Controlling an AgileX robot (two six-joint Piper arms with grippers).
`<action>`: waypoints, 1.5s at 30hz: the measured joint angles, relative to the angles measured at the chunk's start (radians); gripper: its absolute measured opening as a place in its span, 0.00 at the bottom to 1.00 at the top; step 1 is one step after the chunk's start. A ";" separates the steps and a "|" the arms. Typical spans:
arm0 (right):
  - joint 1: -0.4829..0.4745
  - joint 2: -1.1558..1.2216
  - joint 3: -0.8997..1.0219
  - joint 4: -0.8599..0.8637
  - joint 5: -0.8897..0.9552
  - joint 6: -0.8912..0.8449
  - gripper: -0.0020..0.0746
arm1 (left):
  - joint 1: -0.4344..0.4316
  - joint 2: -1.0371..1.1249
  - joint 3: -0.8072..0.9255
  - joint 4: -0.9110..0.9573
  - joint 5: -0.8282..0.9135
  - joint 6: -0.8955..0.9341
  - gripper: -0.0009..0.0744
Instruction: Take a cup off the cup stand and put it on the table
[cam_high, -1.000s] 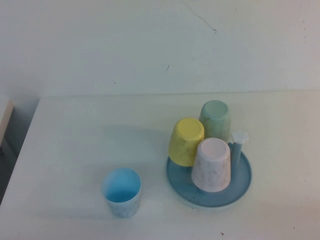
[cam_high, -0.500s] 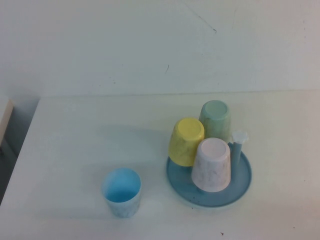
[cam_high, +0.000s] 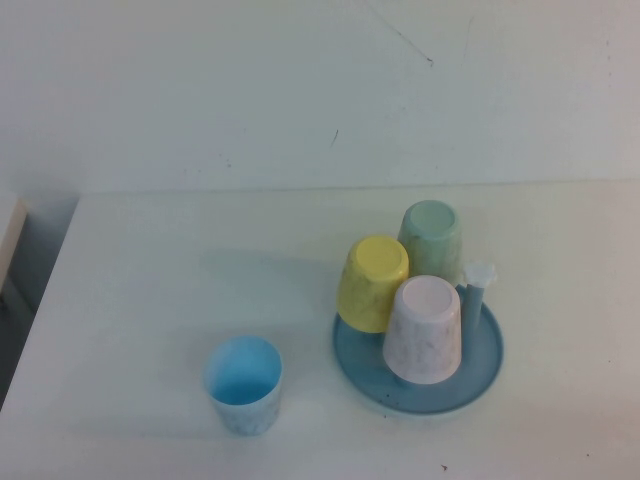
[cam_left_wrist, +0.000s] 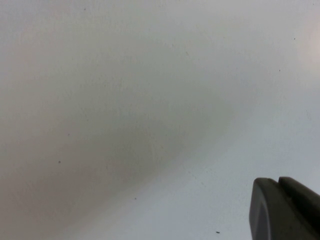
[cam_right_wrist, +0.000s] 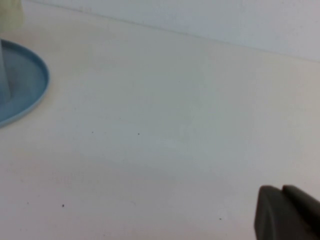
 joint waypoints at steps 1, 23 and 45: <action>0.000 0.000 0.000 0.000 0.000 0.000 0.02 | 0.000 0.000 0.000 0.000 0.000 0.002 0.01; 0.000 0.000 0.000 -0.002 0.002 0.000 0.02 | 0.479 -0.455 0.049 0.445 -0.234 -0.161 0.01; 0.000 0.000 0.000 -0.002 0.002 0.000 0.02 | 0.675 -0.661 0.119 0.447 -0.123 -0.127 0.01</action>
